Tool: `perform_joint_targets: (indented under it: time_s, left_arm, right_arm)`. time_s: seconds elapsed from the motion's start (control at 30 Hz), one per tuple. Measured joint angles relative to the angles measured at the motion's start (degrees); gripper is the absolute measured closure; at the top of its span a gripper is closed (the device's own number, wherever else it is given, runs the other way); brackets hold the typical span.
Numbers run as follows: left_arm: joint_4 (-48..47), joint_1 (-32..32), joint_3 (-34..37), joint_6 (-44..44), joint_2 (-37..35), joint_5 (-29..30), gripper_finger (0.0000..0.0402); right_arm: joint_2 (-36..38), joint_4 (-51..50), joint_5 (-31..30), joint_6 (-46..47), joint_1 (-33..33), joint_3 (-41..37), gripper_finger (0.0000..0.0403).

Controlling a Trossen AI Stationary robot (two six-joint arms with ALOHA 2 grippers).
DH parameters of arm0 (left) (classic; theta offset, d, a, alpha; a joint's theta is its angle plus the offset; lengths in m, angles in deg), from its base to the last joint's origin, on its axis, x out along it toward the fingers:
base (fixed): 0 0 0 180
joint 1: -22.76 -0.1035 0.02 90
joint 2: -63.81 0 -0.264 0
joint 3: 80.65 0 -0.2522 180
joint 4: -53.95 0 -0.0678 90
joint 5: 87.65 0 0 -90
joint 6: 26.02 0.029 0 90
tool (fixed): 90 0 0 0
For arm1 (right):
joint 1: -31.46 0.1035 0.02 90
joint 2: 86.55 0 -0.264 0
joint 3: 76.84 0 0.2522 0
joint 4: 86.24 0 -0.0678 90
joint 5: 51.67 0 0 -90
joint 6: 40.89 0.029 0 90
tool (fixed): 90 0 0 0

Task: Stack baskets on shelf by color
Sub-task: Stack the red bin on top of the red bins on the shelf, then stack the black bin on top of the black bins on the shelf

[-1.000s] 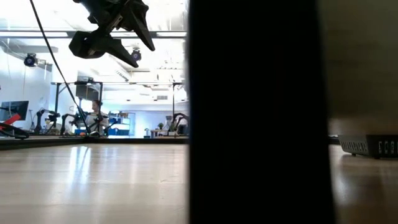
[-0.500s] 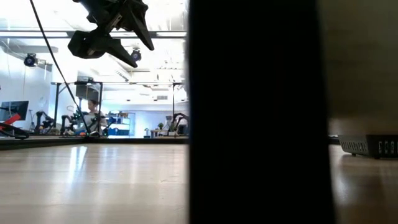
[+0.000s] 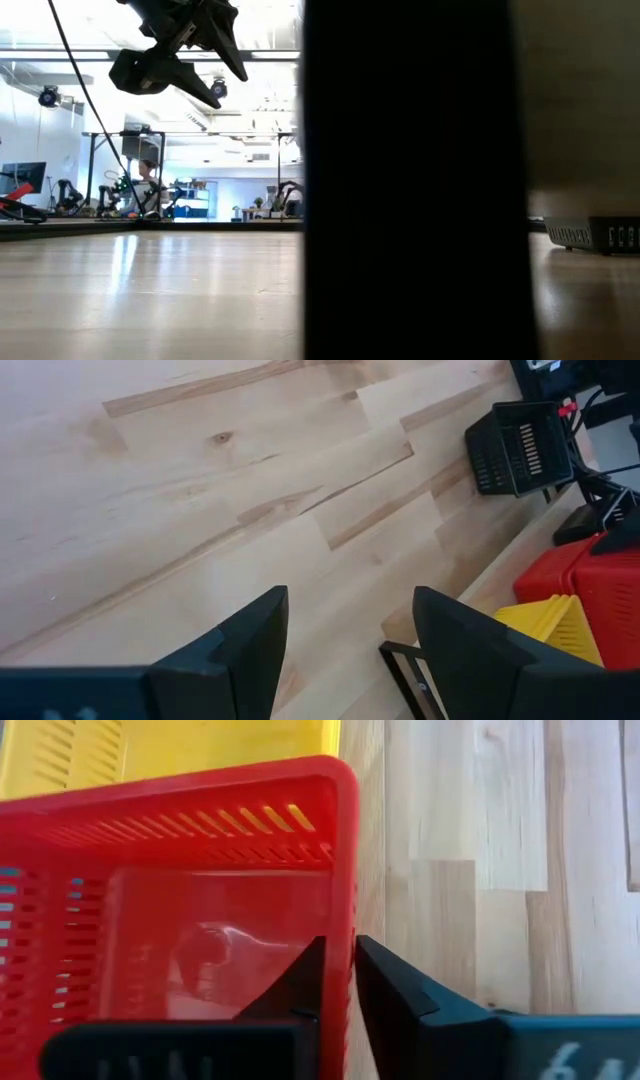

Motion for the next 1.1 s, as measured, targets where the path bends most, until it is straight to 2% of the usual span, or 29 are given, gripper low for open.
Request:
perform_joint_targets:
  time_s: [0.1,0.23,0.4,0.6,0.87,0.97,1.1]
  left_arm:
    - [0.0,0.0,0.0,0.0,0.0,0.0,0.0201]
    - [0.0,0.0,0.0,0.2,0.0,0.0,0.0201]
    - [0.0,0.0,0.0,0.2,0.0,0.0,0.0201]
    - [0.0,0.0,0.0,0.3,0.0,0.0,0.0201]
    - [0.1,0.0,0.0,0.1,0.0,0.0,0.0201]
    - [0.7,0.0,0.0,0.1,0.0,-0.1,0.0201]
    - [2.2,0.0,0.0,0.1,0.0,-0.1,0.0201]
  right_arm:
    - [0.0,0.3,-0.1,-0.6,0.0,0.0,0.0326]
    - [0.1,0.4,3.1,-1.1,0.0,1.2,0.0285]
    - [0.1,0.2,6.1,-2.6,0.0,5.8,0.0269]
    - [0.1,-5.8,0.5,-4.0,0.0,9.9,0.0281]
    - [0.1,-6.6,-0.4,2.5,0.0,6.7,0.0309]
    - [0.3,-10.4,-4.8,6.3,-0.3,6.4,0.0334]
    - [1.3,-20.3,-12.9,16.2,-2.2,6.4,0.0364]
